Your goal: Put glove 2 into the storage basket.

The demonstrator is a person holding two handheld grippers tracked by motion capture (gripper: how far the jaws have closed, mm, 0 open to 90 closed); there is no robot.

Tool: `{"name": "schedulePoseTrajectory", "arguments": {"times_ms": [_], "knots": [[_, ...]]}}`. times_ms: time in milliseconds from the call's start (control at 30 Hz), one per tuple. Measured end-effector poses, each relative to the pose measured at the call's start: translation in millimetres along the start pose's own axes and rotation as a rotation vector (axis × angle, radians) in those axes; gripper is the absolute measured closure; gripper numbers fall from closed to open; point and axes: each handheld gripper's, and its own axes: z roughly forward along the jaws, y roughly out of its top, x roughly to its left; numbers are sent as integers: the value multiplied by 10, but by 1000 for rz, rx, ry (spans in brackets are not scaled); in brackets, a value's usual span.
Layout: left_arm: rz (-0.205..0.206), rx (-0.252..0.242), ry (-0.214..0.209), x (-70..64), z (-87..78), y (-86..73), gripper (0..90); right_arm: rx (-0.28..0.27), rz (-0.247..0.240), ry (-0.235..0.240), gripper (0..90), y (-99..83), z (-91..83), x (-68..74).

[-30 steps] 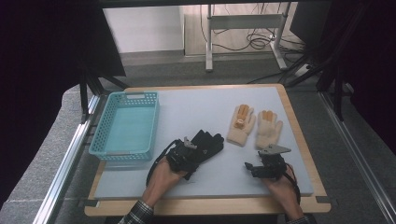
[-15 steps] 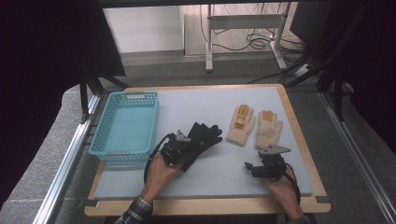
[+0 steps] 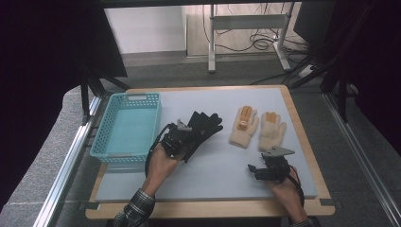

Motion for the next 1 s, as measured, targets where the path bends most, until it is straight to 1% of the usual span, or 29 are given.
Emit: {"name": "schedulePoseTrajectory", "arguments": {"times_ms": [100,267,367,467,500,600,733,767,933,1000], "knots": [[-21,-9,23,73,-87,85,697,0,0,-1,242,0,0,0],[-59,-25,57,240,-245,201,697,-1,-1,-1,243,0,0,0],[-89,-38,85,378,-356,250,697,-1,-1,-1,242,0,0,0],[-116,-39,113,512,-442,266,695,-1,-1,-1,242,0,0,0],[-128,-36,129,578,-478,266,694,-1,-1,-1,242,0,0,0],[-164,-28,166,752,-556,239,692,-1,-1,-1,242,0,0,0],[-215,-10,217,988,-641,154,688,-1,-1,-1,242,0,0,0],[-236,-4,235,1085,-677,108,686,-1,-2,-1,242,0,0,0],[-293,35,300,1359,-776,-59,682,-1,-1,-1,242,0,0,-1],[-326,54,328,1488,-809,-153,681,-1,-1,-1,242,0,0,-1]]}}
